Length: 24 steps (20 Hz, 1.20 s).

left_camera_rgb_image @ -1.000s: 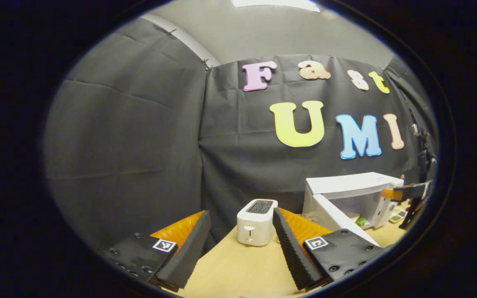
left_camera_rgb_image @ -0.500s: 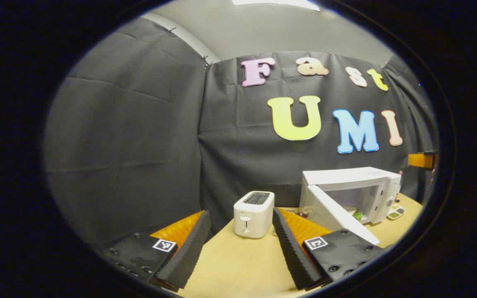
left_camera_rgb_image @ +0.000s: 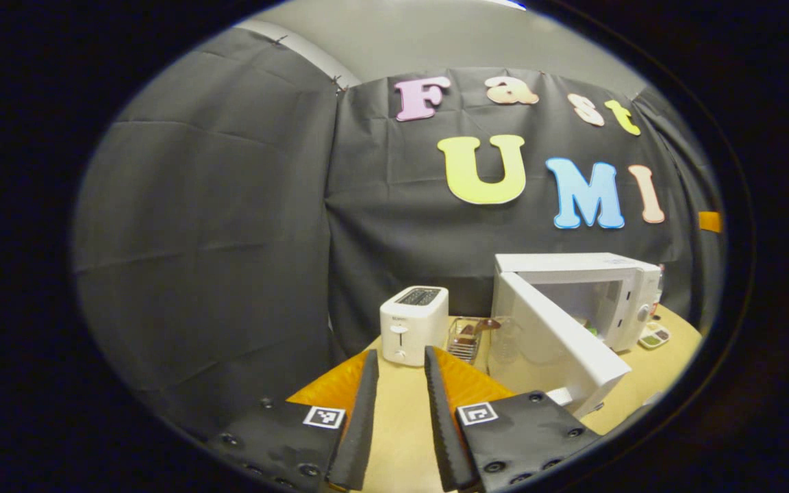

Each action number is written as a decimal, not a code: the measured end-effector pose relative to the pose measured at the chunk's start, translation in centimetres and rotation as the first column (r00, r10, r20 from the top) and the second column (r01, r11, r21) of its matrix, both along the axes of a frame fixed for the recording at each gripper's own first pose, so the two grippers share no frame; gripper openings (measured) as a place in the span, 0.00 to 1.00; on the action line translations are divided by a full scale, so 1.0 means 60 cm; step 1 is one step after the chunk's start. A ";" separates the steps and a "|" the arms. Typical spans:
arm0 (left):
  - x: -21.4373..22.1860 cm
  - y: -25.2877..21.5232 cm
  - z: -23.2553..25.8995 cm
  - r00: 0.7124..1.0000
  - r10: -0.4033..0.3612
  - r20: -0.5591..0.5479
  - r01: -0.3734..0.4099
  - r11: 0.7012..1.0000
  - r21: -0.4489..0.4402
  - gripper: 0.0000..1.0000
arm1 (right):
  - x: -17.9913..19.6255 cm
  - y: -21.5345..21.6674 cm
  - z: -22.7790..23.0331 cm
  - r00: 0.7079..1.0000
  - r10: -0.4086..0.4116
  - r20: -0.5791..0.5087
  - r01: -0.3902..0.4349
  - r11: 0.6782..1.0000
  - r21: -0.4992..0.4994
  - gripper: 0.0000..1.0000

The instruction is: Open the microwave oven with the left hand, put the food in, and close the microwave oven.

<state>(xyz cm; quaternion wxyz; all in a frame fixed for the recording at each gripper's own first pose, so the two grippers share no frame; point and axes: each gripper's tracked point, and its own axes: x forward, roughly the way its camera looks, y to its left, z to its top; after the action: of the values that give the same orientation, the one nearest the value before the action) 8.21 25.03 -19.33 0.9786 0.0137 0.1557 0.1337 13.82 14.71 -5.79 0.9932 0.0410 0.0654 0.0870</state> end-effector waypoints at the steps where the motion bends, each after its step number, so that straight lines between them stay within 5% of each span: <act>1: -0.001 -0.009 -0.010 1.000 -0.006 -0.014 0.006 1.000 -0.007 0.47 | -0.006 -0.011 -0.002 1.000 -0.005 0.000 0.005 1.000 0.000 0.96; 3: -0.015 -0.020 -0.023 0.999 -0.014 -0.037 0.013 1.000 -0.017 0.38 | -0.013 -0.031 0.000 1.000 -0.015 -0.002 0.015 1.000 -0.001 0.96; 6: -0.021 -0.047 -0.034 0.998 -0.036 -0.051 0.036 0.999 -0.004 0.09 | -0.022 -0.054 0.002 1.000 -0.028 -0.003 0.028 1.000 -0.001 0.96; 24: 0.026 -0.232 -0.080 0.937 -0.330 -0.114 0.323 0.943 -0.077 0.07 | -0.017 -0.087 -0.004 0.997 -0.073 -0.029 0.072 0.997 -0.007 0.96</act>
<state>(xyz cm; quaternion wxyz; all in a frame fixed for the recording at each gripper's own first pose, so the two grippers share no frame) 9.79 11.12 -24.12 0.9755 0.0197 0.2160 -0.0362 12.83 9.52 -6.01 0.9948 0.0415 0.0785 0.0502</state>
